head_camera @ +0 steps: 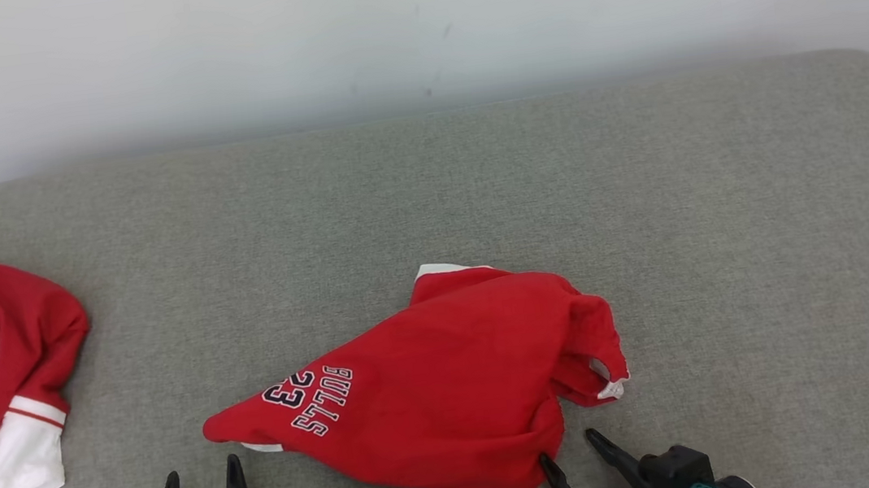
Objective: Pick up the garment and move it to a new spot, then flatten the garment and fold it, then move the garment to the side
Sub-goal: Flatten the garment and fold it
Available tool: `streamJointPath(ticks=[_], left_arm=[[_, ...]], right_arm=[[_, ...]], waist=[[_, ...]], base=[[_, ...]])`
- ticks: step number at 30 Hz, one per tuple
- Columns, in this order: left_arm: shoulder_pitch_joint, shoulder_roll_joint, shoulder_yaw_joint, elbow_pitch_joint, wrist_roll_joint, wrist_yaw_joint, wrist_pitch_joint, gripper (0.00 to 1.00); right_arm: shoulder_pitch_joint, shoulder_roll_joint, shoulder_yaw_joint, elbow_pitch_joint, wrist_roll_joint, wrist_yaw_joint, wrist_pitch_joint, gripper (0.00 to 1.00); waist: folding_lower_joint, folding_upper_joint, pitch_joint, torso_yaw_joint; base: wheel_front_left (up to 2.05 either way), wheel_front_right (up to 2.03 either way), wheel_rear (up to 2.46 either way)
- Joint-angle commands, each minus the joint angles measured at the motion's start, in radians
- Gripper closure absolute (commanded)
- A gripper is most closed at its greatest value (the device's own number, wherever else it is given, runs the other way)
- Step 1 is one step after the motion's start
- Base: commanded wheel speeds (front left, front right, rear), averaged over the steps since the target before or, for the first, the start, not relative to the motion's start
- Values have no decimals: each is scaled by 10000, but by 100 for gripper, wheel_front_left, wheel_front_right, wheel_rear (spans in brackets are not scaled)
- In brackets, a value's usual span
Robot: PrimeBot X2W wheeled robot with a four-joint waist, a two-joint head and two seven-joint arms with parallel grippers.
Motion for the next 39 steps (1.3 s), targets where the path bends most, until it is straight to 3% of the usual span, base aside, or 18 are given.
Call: streamJointPath(ticks=[1, 2, 3, 5, 6, 7, 14, 28, 33, 39], left_arm=[[132, -8, -40, -71, 40, -11, -34, 0], [132, -9, -84, -123, 69, -19, -34, 0], [135, -7, -93, -174, 79, -5, -33, 0], [157, -9, -137, -241, 87, -15, -33, 0], [160, -9, -143, -277, 91, -26, -34, 0], [161, -9, -146, -311, 98, -32, -33, 0], [336, -10, -165, -297, 66, -99, -33, 0], [781, -10, -298, -450, 7, -101, -34, 0], [808, -9, -394, -487, -78, -40, -32, 0], [780, -9, -478, -494, -104, -40, -34, 0]], right_arm=[[-230, 31, 17, 125, 44, -23, -1, 0], [-291, 44, 69, 322, 103, -23, 0, 0], [-354, 61, 106, 449, 146, -23, 0, 8], [-520, 76, 189, 655, 208, -23, 0, 55], [-591, 76, 179, 661, 244, -23, -1, 87], [-644, 73, 198, 704, 259, -23, -1, 100], [-717, 23, 201, 505, 634, -23, -1, 100], [-147, -706, 189, -1871, 2527, -23, 228, 100], [254, -935, -267, -2698, 2461, -21, 949, 100], [790, -479, -1237, -3773, 2158, -21, 1612, 100]], waist=[[0, 0, -23, 95], [0, 0, -18, 133], [0, 0, -12, 163], [0, 0, 7, 211], [0, 0, 18, 223], [0, 0, 24, 227], [0, 0, -89, 24], [0, 0, -803, -956], [0, 0, -790, -1102], [0, 0, -607, -1099]], base=[[0, 0, 0], [0, 0, 0], [0, 0, 0], [0, 0, 0], [0, 0, 0], [0, 0, 0], [0, 0, 0], [0, 0, 0], [0, 0, 0], [0, 0, 0]])
